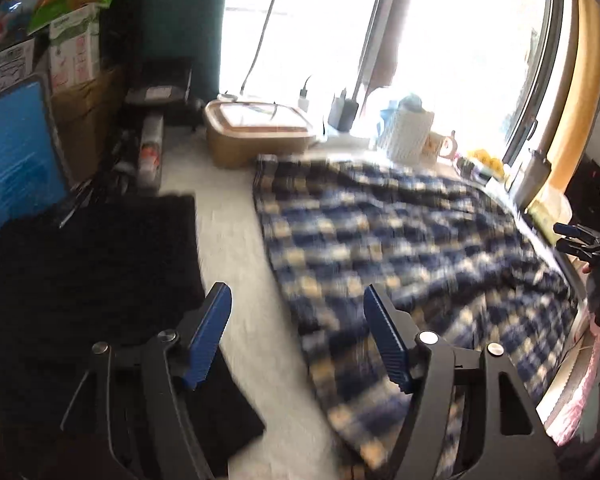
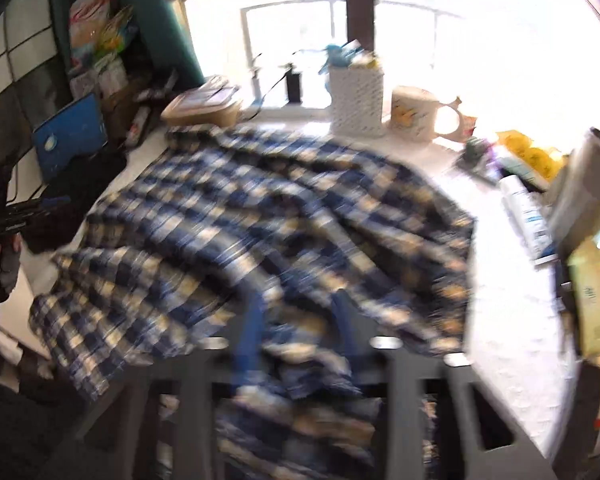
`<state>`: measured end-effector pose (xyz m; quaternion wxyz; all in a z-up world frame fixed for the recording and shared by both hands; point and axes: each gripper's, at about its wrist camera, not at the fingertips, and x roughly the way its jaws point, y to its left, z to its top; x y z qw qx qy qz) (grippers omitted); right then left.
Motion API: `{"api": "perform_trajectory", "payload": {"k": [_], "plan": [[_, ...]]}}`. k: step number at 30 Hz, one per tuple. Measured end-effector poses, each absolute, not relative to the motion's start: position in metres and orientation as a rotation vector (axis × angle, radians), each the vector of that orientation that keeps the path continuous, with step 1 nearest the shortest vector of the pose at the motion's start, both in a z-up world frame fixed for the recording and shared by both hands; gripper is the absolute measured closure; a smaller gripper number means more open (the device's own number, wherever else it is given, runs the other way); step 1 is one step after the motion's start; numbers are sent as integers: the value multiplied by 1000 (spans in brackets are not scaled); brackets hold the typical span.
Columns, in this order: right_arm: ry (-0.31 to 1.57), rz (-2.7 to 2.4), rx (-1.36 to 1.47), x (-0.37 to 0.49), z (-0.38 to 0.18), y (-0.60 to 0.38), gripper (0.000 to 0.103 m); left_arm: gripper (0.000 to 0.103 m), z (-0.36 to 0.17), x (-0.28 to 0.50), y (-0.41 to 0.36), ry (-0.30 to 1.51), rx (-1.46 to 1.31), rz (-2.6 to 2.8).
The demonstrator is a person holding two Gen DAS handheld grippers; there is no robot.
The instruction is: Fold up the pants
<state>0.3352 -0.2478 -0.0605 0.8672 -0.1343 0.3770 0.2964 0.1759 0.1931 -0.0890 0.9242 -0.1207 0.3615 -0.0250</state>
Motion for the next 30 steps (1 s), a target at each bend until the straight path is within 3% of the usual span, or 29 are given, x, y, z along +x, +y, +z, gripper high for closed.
{"api": "perform_trajectory", "payload": {"k": [1,6,12,20,21,22,23,24,25,26,30], "plan": [[761,600,-256,344,-54,-257,2,34,-89,191,197,746,-250,-48],[762,528,-202,412,-52,-281,3,34,-96,253,204,755,-198,-20],[887,497,-209,491,-94,-279,19,34,-114,309,209,793,-146,14],[980,603,-130,527,-124,-270,21,34,-140,356,218,856,-128,54],[976,605,-141,528,-124,-268,26,34,-142,360,217,862,-123,50],[969,602,-159,529,-123,-266,45,35,-143,363,216,861,-114,45],[968,608,-169,531,-123,-263,70,39,-145,366,214,860,-97,42],[969,616,-178,532,-124,-261,73,49,-145,369,212,857,-78,44],[952,604,-205,534,-124,-258,74,77,-147,374,209,868,-48,51],[929,587,-238,534,-123,-254,75,87,-149,378,205,879,-26,65],[805,468,-341,536,-111,-248,75,97,-153,393,201,874,36,105]]}}
